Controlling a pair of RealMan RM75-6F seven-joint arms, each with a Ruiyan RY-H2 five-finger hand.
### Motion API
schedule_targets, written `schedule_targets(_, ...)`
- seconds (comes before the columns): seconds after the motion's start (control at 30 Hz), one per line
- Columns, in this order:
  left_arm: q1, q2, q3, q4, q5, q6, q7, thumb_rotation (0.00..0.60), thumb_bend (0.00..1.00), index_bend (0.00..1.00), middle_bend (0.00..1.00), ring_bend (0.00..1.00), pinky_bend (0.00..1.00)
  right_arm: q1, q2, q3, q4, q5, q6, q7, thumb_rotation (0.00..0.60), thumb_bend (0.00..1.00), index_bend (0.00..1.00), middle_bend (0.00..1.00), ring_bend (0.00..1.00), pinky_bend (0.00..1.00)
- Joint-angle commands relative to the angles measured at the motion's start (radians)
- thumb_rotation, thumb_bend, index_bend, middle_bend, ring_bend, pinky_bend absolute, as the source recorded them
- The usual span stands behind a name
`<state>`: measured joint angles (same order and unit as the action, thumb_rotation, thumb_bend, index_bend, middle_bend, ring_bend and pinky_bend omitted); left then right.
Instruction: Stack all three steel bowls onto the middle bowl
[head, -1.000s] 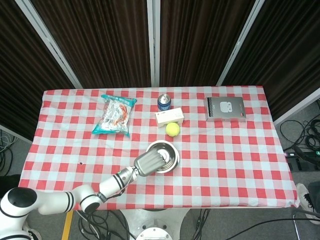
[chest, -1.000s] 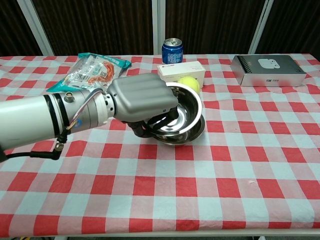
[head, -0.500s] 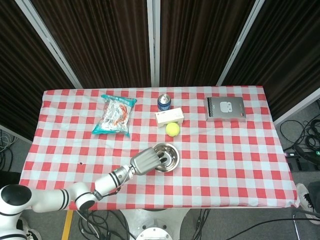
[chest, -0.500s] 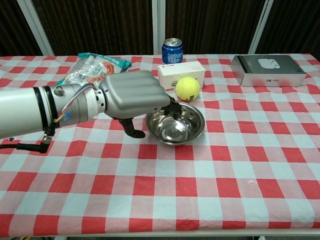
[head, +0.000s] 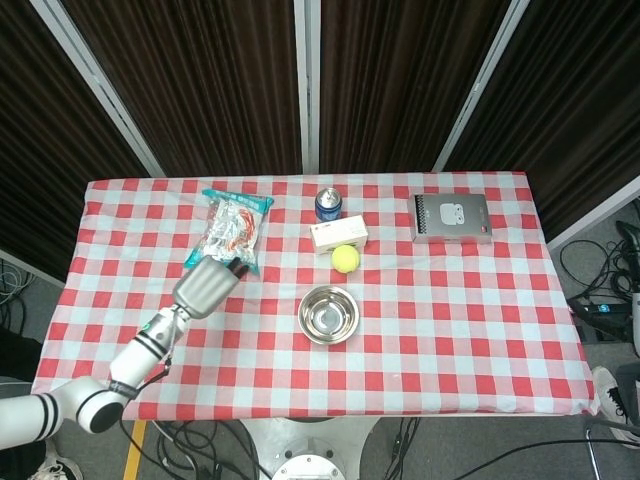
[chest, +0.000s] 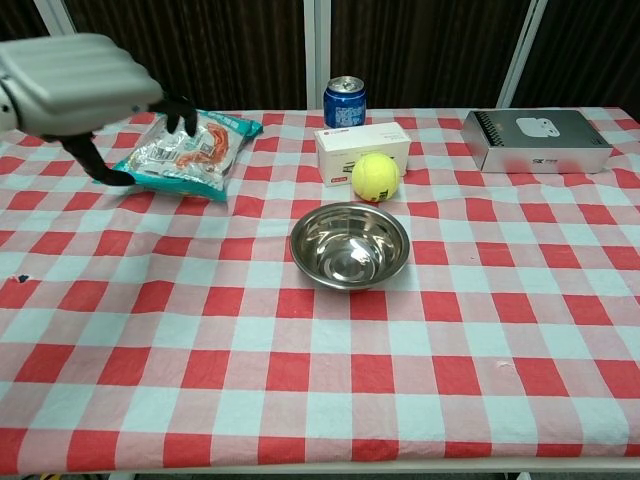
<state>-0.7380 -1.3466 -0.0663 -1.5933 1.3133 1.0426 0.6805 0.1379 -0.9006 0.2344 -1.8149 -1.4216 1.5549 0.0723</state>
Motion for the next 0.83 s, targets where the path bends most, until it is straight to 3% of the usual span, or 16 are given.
schedule_targets(0.03,0.199,0.067,0.011,0.039,0.028,0.244,-0.297,0.600,0.17,0.34,0.40,0.63,0.80,0.010,-0.026,-0.026,0.022,-0.035,-0.019,-0.016,0.600,0.03,0.06,0.11,0.00,0.00)
schedule_targets(0.17,0.297,0.053,0.048,0.130,0.092,0.385,-0.361,0.600,0.16,0.31,0.30,0.30,0.55,0.016,-0.077,-0.067,0.081,-0.088,-0.035,-0.058,0.600,0.02,0.06,0.11,0.00,0.00)
schedule_targets(0.23,0.343,0.042,0.061,0.145,0.096,0.422,-0.420,0.600,0.18,0.27,0.25,0.20,0.42,0.015,-0.112,-0.102,0.133,-0.116,-0.052,-0.084,0.600,0.02,0.06,0.10,0.00,0.00)
schedule_targets(0.33,0.394,0.038,0.072,0.146,0.085,0.449,-0.461,0.600,0.20,0.25,0.22,0.17,0.34,0.008,-0.156,-0.136,0.188,-0.123,-0.072,-0.095,0.600,0.02,0.06,0.07,0.00,0.00)
schedule_targets(0.5,0.464,0.063,0.088,0.128,0.083,0.493,-0.496,0.600,0.21,0.25,0.22,0.16,0.34,0.002,-0.186,-0.149,0.221,-0.115,-0.082,-0.098,0.600,0.03,0.06,0.07,0.00,0.00)
schedule_targets(0.83,0.507,0.067,0.063,0.136,0.087,0.498,-0.542,0.600,0.21,0.25,0.22,0.16,0.32,0.006,-0.188,-0.155,0.209,-0.076,-0.123,-0.133,0.600,0.03,0.05,0.07,0.00,0.00)
